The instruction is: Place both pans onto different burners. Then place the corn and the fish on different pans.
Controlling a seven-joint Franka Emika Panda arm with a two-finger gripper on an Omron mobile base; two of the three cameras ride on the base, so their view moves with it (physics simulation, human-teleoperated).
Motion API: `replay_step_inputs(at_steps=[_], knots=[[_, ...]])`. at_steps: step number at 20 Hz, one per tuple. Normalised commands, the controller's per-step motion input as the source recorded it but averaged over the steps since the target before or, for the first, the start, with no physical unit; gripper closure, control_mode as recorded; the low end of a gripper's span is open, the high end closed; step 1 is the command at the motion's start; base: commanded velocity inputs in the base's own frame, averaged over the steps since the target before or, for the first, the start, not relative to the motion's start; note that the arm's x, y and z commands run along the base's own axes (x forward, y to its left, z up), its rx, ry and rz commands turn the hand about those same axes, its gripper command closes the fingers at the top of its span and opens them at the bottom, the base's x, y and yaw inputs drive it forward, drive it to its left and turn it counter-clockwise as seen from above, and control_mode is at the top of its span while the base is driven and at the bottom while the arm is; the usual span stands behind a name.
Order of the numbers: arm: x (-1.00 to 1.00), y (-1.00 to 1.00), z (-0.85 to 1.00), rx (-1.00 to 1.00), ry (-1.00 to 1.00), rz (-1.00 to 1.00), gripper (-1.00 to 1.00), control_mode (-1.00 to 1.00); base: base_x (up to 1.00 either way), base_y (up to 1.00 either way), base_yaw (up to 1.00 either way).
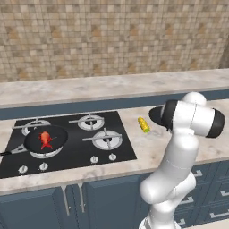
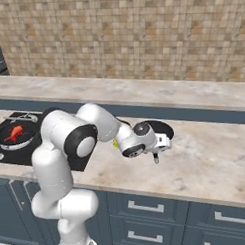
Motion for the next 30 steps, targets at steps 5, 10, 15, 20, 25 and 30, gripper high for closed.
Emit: replay_step_inputs(at_steps=[5,10,15,20,25,30], knots=[[0.29,-0.17,-0.18,0.00,0.01,0.00,-1.00,-1.00,0.00,0.00,0.00],[0.23,-0.07,-0.36,0.05,0.01,0.00,-1.00,-1.00,0.00,0.00,0.00],[0.12,-0.06,-0.34,0.06,0.00,0.00,-1.00,-1.00,0.00,0.00,0.00],[0.11,-0.10,-0.21,0.02,0.00,0.00,1.00,-1.00,0.00,0.00,0.00],[0.11,0.00,-0.19,0.00,0.00,0.00,1.00,-1.00,0.00,0.00,0.00],[0.03,0.02,-0.11,0.00,0.00,0.01,1.00,-1.00,0.00,0.00,0.00]])
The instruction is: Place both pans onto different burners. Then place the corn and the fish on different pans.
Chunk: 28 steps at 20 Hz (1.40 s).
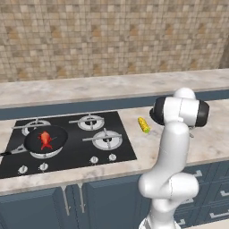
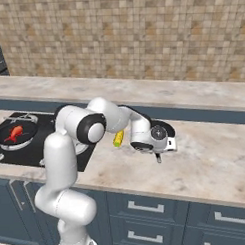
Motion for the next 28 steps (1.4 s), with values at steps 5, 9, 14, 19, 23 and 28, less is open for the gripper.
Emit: replay_step_inputs(at_steps=[5,9,14,19,23,28], knots=[[-0.06,0.33,0.21,-0.03,-0.04,0.05,1.00,-1.00,0.00,0.00,0.00],[-0.26,0.46,0.66,-0.05,-0.12,0.08,1.00,-1.00,0.00,0.00,0.00],[-0.24,0.44,0.56,-0.03,-0.07,0.09,1.00,-1.00,0.00,0.00,0.00],[-0.05,0.40,0.28,0.00,0.00,0.14,1.00,-1.00,0.00,0.00,0.00],[0.00,0.44,0.24,0.00,0.01,0.13,1.00,-1.00,0.00,0.00,0.00],[0.00,0.41,0.06,0.06,0.09,0.12,1.00,-1.00,0.00,0.00,0.00]])
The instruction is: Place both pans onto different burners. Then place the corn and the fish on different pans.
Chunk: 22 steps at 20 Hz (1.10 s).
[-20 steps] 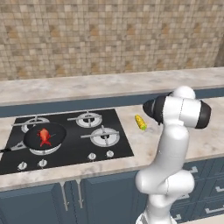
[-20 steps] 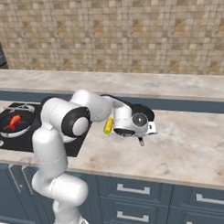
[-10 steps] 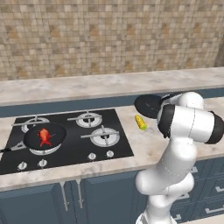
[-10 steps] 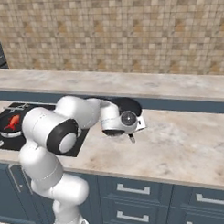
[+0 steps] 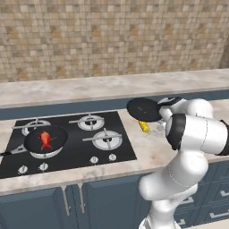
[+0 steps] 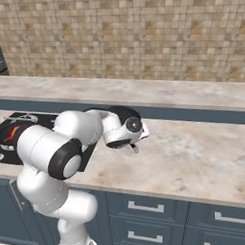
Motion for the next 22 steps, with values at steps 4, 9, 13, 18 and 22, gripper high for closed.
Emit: replay_step_inputs(at_steps=[4,9,13,18,22], knots=[[0.00,0.41,0.04,0.04,0.08,0.14,1.00,-1.00,0.00,0.00,0.00],[-0.13,0.27,0.12,0.03,0.01,0.19,1.00,-1.00,0.00,0.00,0.00],[-0.23,0.27,0.00,0.01,0.00,0.21,1.00,-1.00,0.00,0.00,0.00],[-0.20,0.31,-0.05,0.00,0.01,0.20,1.00,-1.00,0.00,0.00,0.00],[-0.14,0.42,-0.11,0.00,0.03,0.17,1.00,-1.00,0.00,0.00,0.00]])
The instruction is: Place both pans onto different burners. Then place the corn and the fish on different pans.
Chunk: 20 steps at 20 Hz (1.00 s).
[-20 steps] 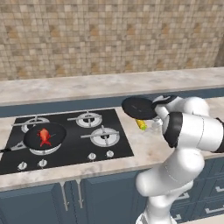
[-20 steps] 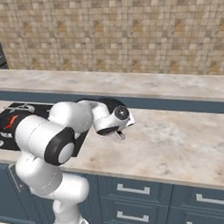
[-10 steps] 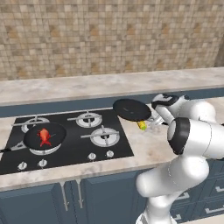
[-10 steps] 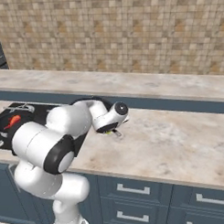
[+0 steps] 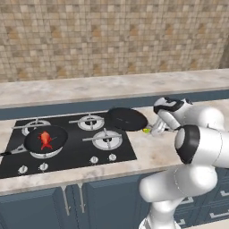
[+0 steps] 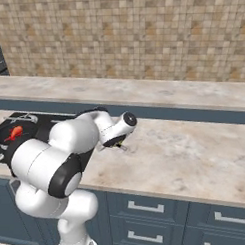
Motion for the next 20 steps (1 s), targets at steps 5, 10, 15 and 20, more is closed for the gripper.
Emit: replay_step_inputs(at_steps=[5,10,15,20], knots=[[-0.16,0.42,-0.13,0.00,0.03,0.14,1.00,-1.00,0.00,0.00,0.00],[-0.14,0.36,-0.20,0.00,0.03,0.08,1.00,-1.00,0.00,0.00,0.00],[-0.03,0.22,-0.24,0.00,0.02,0.00,1.00,-1.00,0.00,0.00,0.00],[0.00,0.17,-0.27,0.00,0.04,0.00,1.00,-1.00,0.00,0.00,0.00]])
